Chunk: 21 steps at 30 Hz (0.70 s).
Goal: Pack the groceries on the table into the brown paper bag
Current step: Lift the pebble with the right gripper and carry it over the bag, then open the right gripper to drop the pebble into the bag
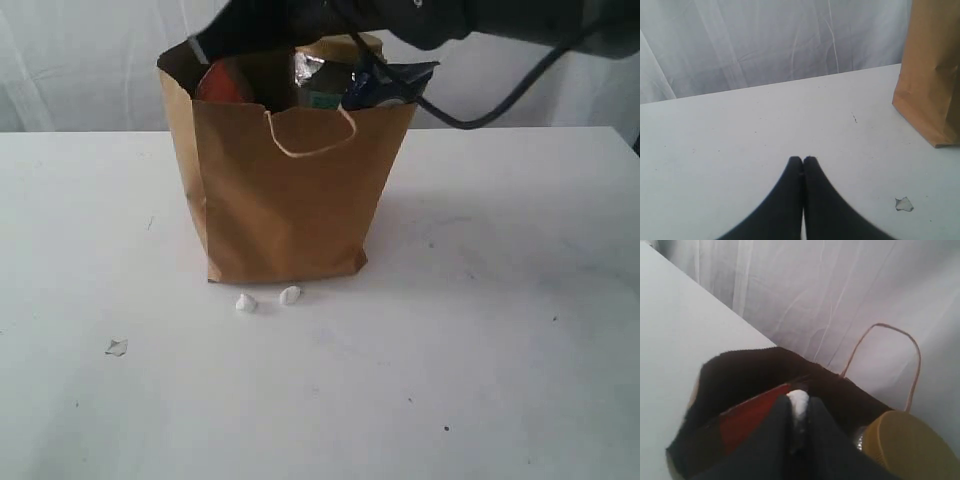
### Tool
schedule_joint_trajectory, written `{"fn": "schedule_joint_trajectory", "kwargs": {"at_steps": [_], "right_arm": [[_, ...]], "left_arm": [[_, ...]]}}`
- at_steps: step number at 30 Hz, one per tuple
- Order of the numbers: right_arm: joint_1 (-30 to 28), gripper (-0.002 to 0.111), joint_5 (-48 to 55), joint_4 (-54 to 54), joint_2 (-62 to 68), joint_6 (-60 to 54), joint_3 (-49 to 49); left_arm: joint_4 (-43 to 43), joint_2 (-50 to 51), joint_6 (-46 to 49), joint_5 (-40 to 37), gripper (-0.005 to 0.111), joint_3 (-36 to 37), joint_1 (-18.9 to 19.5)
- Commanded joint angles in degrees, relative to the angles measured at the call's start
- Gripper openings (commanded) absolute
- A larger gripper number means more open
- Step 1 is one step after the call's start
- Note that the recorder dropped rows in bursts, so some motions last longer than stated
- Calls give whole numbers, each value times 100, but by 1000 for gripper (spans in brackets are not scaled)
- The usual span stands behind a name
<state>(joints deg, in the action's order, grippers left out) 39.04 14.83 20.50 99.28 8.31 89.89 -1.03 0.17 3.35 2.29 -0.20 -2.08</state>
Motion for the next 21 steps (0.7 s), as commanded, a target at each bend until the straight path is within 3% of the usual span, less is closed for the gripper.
{"fn": "schedule_joint_trajectory", "kwargs": {"at_steps": [1, 2, 3, 4, 5, 6, 14, 21], "right_arm": [[-158, 5, 553, -75, 352, -54, 338], [-158, 10, 621, -140, 363, -54, 355], [-158, 26, 656, -312, 363, -54, 355], [-158, 34, 656, -315, 363, -54, 355], [-143, 52, 656, -315, 363, -78, 380], [-143, 60, 656, -315, 352, -78, 404], [-80, 55, 1173, -268, -235, -65, 226], [-80, 55, 1270, -267, -1904, 617, -1356]], "left_arm": [[-45, -17, -8, 60, 0, 20, 11], [-45, -17, -8, 60, 0, 20, 11], [-45, -17, -8, 60, 0, 20, 11], [-45, -17, -8, 60, 0, 20, 11], [-45, -17, -8, 60, 0, 20, 11], [-45, -17, -8, 60, 0, 20, 11], [-45, -17, -8, 60, 0, 20, 11], [-45, -17, -8, 60, 0, 20, 11]]}}
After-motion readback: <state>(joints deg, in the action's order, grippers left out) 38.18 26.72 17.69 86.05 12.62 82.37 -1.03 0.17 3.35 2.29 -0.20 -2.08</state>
